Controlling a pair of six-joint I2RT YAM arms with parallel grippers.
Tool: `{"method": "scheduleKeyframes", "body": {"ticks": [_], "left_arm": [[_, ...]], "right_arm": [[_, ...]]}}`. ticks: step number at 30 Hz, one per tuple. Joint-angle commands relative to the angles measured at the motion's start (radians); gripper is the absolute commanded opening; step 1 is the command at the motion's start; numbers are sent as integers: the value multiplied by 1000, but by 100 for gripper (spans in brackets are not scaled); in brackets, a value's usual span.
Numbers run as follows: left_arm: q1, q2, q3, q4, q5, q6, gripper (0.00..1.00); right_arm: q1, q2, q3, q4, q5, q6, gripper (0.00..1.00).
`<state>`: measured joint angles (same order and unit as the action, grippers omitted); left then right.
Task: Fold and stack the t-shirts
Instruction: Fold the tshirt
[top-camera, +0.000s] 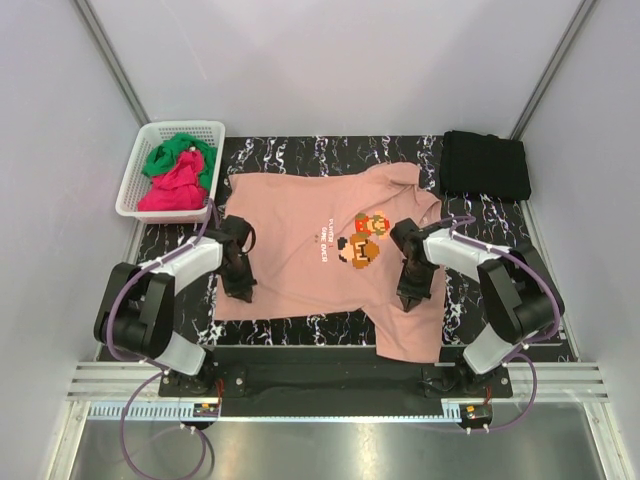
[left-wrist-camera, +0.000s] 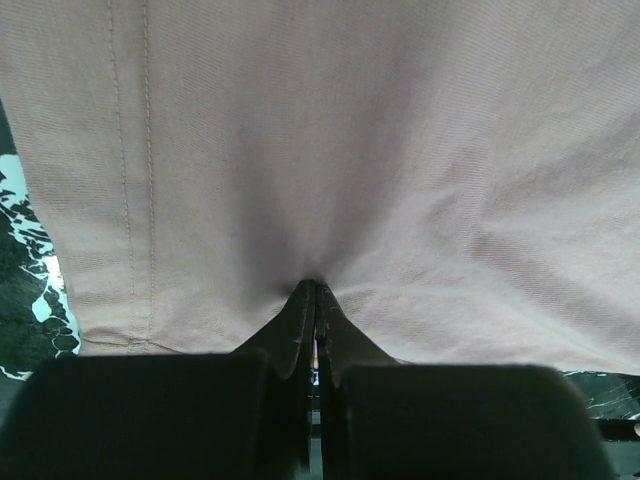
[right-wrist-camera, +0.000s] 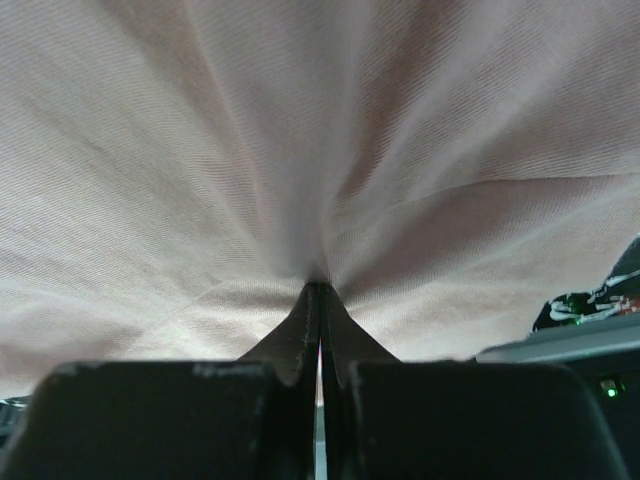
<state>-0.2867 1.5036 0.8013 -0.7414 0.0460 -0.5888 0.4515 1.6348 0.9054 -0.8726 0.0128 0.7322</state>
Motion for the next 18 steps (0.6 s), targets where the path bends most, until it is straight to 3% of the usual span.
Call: {"method": "scheduleKeyframes", "body": {"ticks": [1, 18], "left_arm": [[1, -28, -24, -36, 9, -9, 0], [0, -75, -17, -95, 20, -3, 0]], "right_arm": [[10, -21, -17, -75, -48, 30, 0], [29, -142, -33, -183, -74, 95, 0]]}}
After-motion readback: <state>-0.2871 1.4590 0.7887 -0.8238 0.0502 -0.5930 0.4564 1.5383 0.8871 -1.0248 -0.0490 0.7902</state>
